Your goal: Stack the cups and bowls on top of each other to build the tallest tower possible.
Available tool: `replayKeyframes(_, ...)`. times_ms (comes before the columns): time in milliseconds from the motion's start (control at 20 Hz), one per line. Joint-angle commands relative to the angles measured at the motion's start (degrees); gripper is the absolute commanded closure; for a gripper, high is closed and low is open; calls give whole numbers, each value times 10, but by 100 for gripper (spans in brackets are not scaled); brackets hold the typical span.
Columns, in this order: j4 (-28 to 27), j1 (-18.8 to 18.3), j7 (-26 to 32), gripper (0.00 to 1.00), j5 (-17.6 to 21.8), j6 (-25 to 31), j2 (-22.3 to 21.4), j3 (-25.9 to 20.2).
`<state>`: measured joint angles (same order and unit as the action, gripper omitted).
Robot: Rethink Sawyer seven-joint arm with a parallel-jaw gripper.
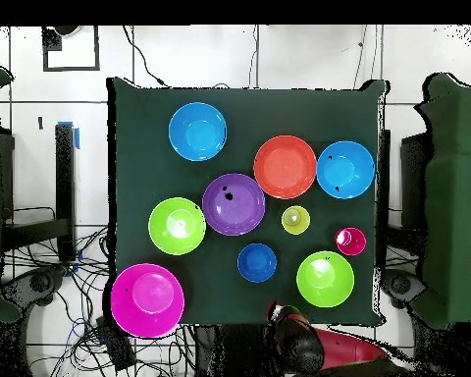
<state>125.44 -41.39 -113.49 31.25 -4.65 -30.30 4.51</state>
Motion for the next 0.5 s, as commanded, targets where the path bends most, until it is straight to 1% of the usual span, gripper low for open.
replayKeyframes(50, -55, 4, -49, 0, -1, -7, -7, -41)
replayKeyframes(250, -55, -11, -36, 0, 2, 19, -24, -55)
replayKeyframes(350, -60, -13, -32, 0, 5, 19, -23, -56)
replayKeyframes(500, -71, -3, -33, 0, 7, 8, -16, -45)
